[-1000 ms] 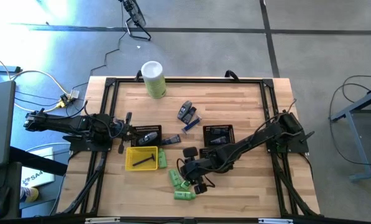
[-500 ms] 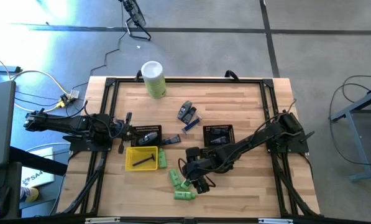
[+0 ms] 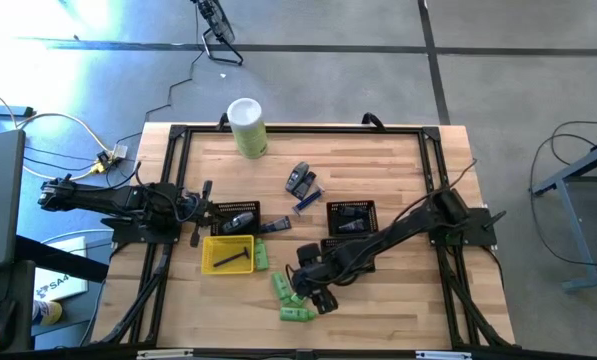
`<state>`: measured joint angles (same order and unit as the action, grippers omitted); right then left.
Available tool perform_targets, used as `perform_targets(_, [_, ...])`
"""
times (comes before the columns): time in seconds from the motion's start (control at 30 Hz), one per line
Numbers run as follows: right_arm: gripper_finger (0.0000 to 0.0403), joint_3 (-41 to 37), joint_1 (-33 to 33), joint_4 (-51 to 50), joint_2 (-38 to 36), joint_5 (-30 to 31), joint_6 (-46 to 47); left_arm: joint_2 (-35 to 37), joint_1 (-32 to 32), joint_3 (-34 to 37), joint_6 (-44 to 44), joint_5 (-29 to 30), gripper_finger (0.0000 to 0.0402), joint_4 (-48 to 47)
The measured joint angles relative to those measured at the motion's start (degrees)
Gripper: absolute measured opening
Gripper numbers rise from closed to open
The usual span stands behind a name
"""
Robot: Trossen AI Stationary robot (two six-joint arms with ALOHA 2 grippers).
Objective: Pick & Place Travel size toiletries
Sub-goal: Put the green shampoo into the bottom right black bin
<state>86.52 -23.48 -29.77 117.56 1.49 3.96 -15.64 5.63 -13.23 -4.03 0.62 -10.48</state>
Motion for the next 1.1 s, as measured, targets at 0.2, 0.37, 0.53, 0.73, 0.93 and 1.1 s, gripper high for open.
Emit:
perform_targets(0.2, [0.029, 0.0, 0.0, 0.1, 3.3, -2.0, -1.2, 0.0, 0.0, 0.0, 0.0, 0.0, 0.0, 0.0])
perform_targets(0.37, [0.029, 0.1, 0.0, 0.2, 5.6, -1.9, -2.6, 0.0, 0.0, 0.0, 0.0, 0.0, 0.0, 0.0])
perform_targets(0.53, [0.029, 0.1, 0.2, 0.6, 5.7, -1.8, -2.7, 0.0, 0.0, 0.0, 0.0, 0.0, 0.0, 0.0])
perform_targets(0.73, [0.029, 0.0, 0.3, 1.3, 5.5, -1.5, -2.7, 0.0, 0.0, 0.0, 0.0, 0.0, 0.0, 0.0])
perform_targets(0.93, [0.029, 0.0, 0.3, 1.3, 5.5, -1.6, -2.7, 0.0, 0.0, 0.0, 0.0, 0.0, 0.0, 0.0])
perform_targets(1.1, [0.0289, 0.0, 0.3, 1.3, 5.5, -1.6, -2.7, 0.0, 0.0, 0.0, 0.0, 0.0, 0.0, 0.0])
